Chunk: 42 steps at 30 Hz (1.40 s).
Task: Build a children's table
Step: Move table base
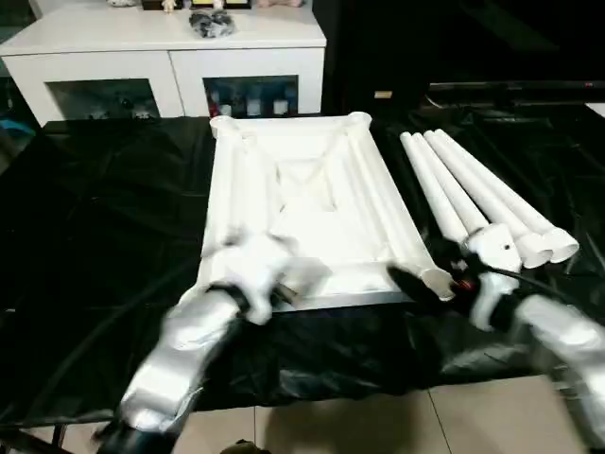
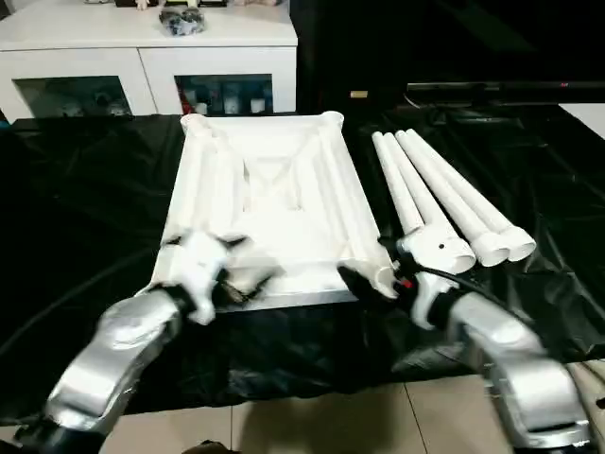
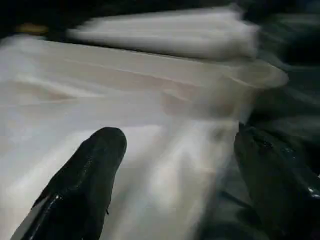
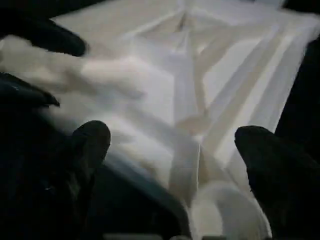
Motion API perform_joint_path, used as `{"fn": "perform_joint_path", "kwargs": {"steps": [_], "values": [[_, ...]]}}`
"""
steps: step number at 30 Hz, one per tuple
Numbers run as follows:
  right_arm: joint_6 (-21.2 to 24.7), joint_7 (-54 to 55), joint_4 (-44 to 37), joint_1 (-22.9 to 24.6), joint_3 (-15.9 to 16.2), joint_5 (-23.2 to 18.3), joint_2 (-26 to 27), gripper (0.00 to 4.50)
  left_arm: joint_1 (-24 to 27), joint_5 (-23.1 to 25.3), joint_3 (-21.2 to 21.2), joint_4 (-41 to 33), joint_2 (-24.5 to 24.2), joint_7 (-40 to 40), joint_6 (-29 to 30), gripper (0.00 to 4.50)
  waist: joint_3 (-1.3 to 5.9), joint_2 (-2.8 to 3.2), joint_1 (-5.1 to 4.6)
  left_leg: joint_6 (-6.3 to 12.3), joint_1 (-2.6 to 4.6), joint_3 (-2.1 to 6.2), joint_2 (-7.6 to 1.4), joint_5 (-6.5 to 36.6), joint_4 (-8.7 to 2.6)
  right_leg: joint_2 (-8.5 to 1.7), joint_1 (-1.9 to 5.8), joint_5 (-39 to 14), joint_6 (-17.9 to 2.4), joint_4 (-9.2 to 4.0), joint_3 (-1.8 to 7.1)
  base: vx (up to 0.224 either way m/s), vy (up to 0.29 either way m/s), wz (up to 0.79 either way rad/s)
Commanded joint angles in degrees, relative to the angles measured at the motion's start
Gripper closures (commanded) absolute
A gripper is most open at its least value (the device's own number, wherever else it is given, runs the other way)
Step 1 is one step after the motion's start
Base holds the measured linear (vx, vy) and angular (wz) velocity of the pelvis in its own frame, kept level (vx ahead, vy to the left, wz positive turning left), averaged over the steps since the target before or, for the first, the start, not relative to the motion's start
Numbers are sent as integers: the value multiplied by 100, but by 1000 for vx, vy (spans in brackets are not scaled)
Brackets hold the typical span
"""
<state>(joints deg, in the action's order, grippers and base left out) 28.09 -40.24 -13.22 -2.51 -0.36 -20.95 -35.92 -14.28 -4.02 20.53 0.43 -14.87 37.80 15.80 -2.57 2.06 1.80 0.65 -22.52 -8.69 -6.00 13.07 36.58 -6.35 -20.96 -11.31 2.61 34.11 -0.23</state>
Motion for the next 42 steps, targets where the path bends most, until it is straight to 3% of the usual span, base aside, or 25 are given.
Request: {"fn": "perform_joint_path", "kwargs": {"steps": [1,2,3,4,5,6,7,8,9,10,11,12,14,15,16,18,23,32,35,39,41,42], "values": [[47,-266,-70,29,-61,-135,-120,0,-136,-47,198,69,-37,341,212,52,254,-47,-5,-102,119,251,-560,1933,-689,-255,56,-1472,-1011,-435,116,0,0,0],[63,-326,-95,50,-69,-159,-168,0,-183,-41,258,82,-47,400,285,68,253,-65,-17,-62,102,247,-559,1887,-678,-269,65,-1444,-1061,-427,115,0,0,0],[98,-444,-185,121,-76,-197,-278,0,-329,87,424,199,-60,450,531,68,293,59,-10,34,76,270,-569,1562,-659,-296,113,-1139,-1215,-378,92,0,0,0],[98,-444,-185,121,-76,-197,-278,0,-329,87,424,199,-60,450,531,79,293,24,-22,63,95,245,-578,1496,-655,-271,99,-999,-1251,-403,82,52,-15,-4],[110,-502,-231,157,-77,-206,-328,0,-413,186,507,288,-68,451,651,88,310,26,-21,110,98,244,-581,1366,-635,-265,112,-785,-1326,-370,71,52,-15,-4],[101,-509,-273,204,-78,-189,-347,0,-517,301,575,440,-46,426,774,91,319,72,-4,211,97,231,-582,1100,-613,-266,132,-432,-1453,-335,68,0,0,0],[128,-499,-325,249,-83,-197,-348,0,-603,366,565,572,17,312,922,103,323,80,-6,332,81,207,-576,866,-584,-268,152,-169,-1550,-318,66,0,0,0],[134,-493,-399,311,-78,-199,-351,0,-670,350,493,651,106,172,1122,103,327,57,-4,405,80,193,-574,773,-570,-269,159,-84,-1588,-328,61,0,0,0],[152,-480,-502,393,-79,-216,-359,0,-732,340,461,700,145,114,1258,123,337,117,10,494,79,193,-579,652,-555,-285,178,1,-1686,-294,54,0,0,0],[164,-476,-566,443,-80,-230,-367,0,-761,326,446,710,156,98,1321,130,327,87,10,561,90,177,-598,698,-565,-278,169,-91,-1757,-321,51,0,0,0],[183,-479,-615,484,-93,-256,-373,0,-784,294,445,692,147,158,1372,130,323,121,18,571,88,182,-600,752,-568,-282,176,-167,-1769,-318,47,0,0,0],[211,-470,-680,551,-120,-288,-370,0,-776,153,375,614,181,214,1497,136,317,110,12,593,87,177,-601,839,-577,-279,176,-351,-1760,-329,47,0,0,0],[226,-458,-730,609,-112,-276,-380,0,-780,61,338,521,188,236,1650,158,302,173,2,508,105,185,-605,1111,-600,-270,155,-730,-1725,-352,41,0,0,0],[227,-457,-736,616,-111,-273,-383,0,-781,48,333,508,189,239,1675,167,285,162,-14,389,125,185,-610,1399,-626,-248,132,-1022,-1640,-394,44,0,0,0],[239,-468,-782,662,-82,-262,-413,0,-812,30,319,455,184,236,1823,167,280,194,-14,338,126,192,-612,1472,-634,-253,131,-1088,-1613,-390,47,0,0,0],[257,-467,-828,688,-66,-266,-427,0,-836,40,331,406,168,273,1909,185,272,170,-19,230,134,188,-608,1662,-652,-252,118,-1286,-1529,-417,50,0,0,0],[364,-477,-971,720,-53,-280,-432,0,-897,56,390,338,171,324,2014,218,260,193,-28,47,129,205,-603,1868,-682,-257,96,-1546,-1335,-443,60,0,0,0],[416,-542,-1006,709,1,-194,-527,0,-1248,421,774,630,141,485,1160,295,286,172,-16,237,102,188,-603,1449,-664,-271,122,-1105,-1359,-436,59,0,0,0],[427,-558,-1021,701,11,-167,-553,0,-1313,532,933,780,123,559,1001,322,301,205,-11,313,99,186,-610,1229,-651,-276,140,-825,-1443,-407,55,0,0,0],[428,-572,-1032,728,19,-173,-600,0,-1386,602,1146,924,82,819,896,348,292,193,-19,357,103,183,-620,1254,-658,-276,142,-803,-1512,-415,53,0,0,0],[431,-583,-1036,755,3,-172,-621,0,-1409,614,1238,958,50,952,887,382,286,197,-14,332,113,173,-620,1338,-661,-278,132,-923,-1519,-424,59,0,0,0],[434,-590,-1038,770,-11,-167,-631,0,-1419,613,1262,977,47,996,894,386,279,232,-22,284,118,174,-621,1412,-670,-273,132,-956,-1509,-434,55,0,0,0]]}}
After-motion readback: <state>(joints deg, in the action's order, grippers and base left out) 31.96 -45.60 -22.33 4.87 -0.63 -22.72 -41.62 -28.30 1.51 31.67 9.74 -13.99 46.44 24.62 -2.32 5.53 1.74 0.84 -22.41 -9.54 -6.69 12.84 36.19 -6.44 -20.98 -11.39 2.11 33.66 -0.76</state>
